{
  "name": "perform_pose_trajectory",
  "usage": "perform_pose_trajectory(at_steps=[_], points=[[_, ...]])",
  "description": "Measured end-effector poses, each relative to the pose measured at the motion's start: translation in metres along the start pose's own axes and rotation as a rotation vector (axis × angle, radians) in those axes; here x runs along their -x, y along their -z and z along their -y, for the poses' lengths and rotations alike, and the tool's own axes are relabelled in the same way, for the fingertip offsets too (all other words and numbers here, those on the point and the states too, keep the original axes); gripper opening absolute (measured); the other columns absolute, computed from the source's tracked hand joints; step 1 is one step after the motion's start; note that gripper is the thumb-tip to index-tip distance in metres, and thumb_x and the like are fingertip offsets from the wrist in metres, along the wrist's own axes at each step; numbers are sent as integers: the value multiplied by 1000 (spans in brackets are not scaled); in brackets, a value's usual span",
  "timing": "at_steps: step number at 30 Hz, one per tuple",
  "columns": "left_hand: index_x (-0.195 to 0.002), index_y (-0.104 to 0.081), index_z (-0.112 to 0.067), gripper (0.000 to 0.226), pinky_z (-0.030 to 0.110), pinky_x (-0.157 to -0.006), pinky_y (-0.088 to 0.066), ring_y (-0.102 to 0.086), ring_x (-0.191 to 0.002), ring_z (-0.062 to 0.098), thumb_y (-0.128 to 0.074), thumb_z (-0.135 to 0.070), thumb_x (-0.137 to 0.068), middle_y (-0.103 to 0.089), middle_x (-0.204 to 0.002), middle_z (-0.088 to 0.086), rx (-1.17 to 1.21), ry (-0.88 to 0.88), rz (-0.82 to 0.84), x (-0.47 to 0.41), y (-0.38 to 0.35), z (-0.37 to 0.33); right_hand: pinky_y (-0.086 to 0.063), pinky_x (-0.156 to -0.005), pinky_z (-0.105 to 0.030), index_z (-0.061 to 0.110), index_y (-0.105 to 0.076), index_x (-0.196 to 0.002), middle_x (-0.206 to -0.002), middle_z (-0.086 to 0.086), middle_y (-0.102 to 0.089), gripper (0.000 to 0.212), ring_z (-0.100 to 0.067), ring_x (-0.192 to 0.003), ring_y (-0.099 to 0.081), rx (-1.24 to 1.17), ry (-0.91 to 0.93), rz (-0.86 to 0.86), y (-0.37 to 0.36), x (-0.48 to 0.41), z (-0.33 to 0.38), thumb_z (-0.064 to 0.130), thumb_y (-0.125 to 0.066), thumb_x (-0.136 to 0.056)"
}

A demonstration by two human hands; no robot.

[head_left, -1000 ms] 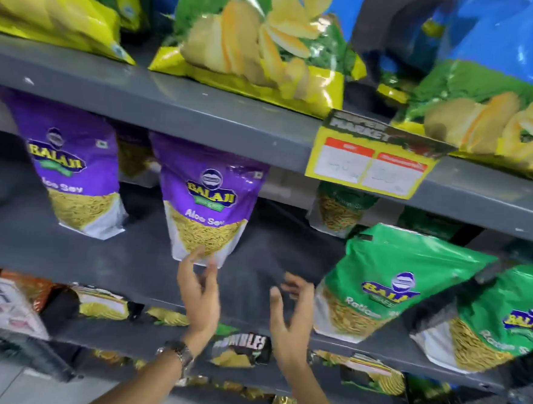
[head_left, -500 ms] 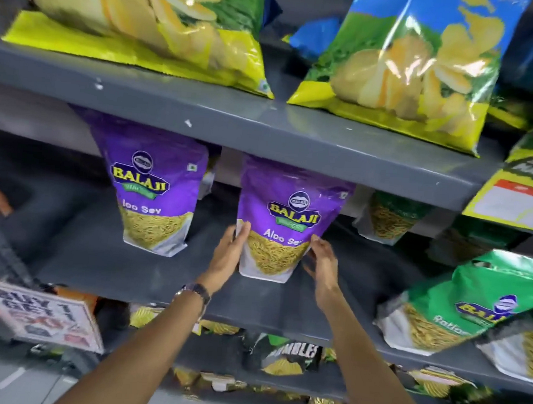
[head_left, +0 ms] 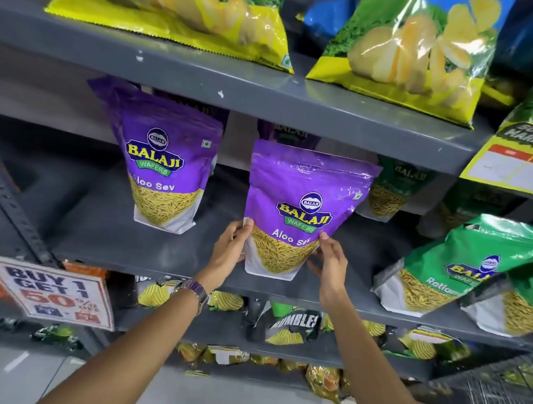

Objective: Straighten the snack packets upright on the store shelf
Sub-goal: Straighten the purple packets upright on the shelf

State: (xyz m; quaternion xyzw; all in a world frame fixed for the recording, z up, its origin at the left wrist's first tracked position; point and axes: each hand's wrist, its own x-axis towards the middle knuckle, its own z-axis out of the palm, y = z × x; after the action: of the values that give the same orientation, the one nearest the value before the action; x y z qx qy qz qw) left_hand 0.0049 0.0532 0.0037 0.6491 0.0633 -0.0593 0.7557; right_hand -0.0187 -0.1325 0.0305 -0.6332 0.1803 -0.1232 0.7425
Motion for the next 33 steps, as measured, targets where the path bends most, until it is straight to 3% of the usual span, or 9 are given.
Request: perform_pose_trajectory(at_steps=[8, 17, 19, 21, 23, 27, 29, 31, 33], points=[[-94, -55, -38, 14, 37, -88, -51, -50, -96, -6, -50, -50, -88, -55, -103, -17, -9, 21, 67, 14, 5, -2, -51, -70, -29, 20, -54, -77, -83, 2, -63, 17, -10, -79, -58, 32, -6, -4, 8, 17, -3, 29, -56, -92], [-100, -55, -34, 24, 32, -83, -50, -51, -95, -5, -49, -52, -87, -56, -103, -16, 9, 40, 62, 16, 5, -3, -45, -77, -31, 22, -54, -80, -88, 4, -63, 17, -9, -84, -57, 89, -12, -24, 9, 21, -6, 35, -56, -91], [-104, -56, -33, 25, 34, -86, -51, -52, -99, -3, -50, -51, -88, -58, -107, -14, 29, 40, 96, 18, 9, -3, -45, -80, -28, 20, -57, -94, -100, -1, -64, 11, -10, -89, -59, 69, 76, -151, 4, 26, -10, 30, -59, -90], [-110, -56, -32, 24, 38, -89, -51, -54, -102, -1, -52, -44, -89, -59, -112, -11, 53, 15, 81, 18, 15, -2, -47, -90, -38, 11, -55, -110, -112, -10, -62, 24, -20, -98, -59, 112, 264, -407, -3, 37, -18, 23, -61, -90], [-110, -56, -29, 19, 37, -87, -50, -56, -99, 2, -56, -28, -91, -61, -113, -8, 122, -80, -70, 17, 27, 1, -46, -89, -44, 13, -54, -109, -106, -6, -61, 26, -26, -97, -58, 224, 458, -488, -15, 57, -28, 27, -59, -88], [-110, -55, -13, 25, 31, -84, -49, -62, -92, 9, -58, -5, -87, -67, -100, -5, 222, -421, -577, 15, 73, 1, -51, -74, -34, 24, -57, -96, -89, 1, -63, 13, -17, -81, -62, 351, 602, 78, -62, 92, -51, 20, -56, -84], [-118, -50, -5, 31, 17, -80, -48, -60, -102, 24, -57, -6, -87, -62, -114, 14, 224, -453, -771, 6, 101, -4, -50, -75, -22, 31, -56, -104, -99, 5, -63, 22, -10, -84, -62, 414, 511, 335, -93, 93, -54, 22, -61, -85], [-129, -44, -4, 42, 7, -82, -43, -49, -118, 25, -56, -13, -90, -46, -135, 20, 212, -420, -852, -6, 130, -10, -47, -77, -13, 30, -49, -115, -111, 4, -57, 35, -6, -90, -59, 440, 355, 491, -128, 81, -49, 24, -66, -86], [-138, -38, -12, 51, 16, -96, -36, -40, -130, 21, -54, -28, -92, -36, -147, 12, 164, -344, -800, -20, 155, -16, -45, -80, -13, 20, -42, -125, -116, -1, -51, 45, -12, -97, -54, 420, 182, 505, -162, 61, -39, 19, -66, -86]])
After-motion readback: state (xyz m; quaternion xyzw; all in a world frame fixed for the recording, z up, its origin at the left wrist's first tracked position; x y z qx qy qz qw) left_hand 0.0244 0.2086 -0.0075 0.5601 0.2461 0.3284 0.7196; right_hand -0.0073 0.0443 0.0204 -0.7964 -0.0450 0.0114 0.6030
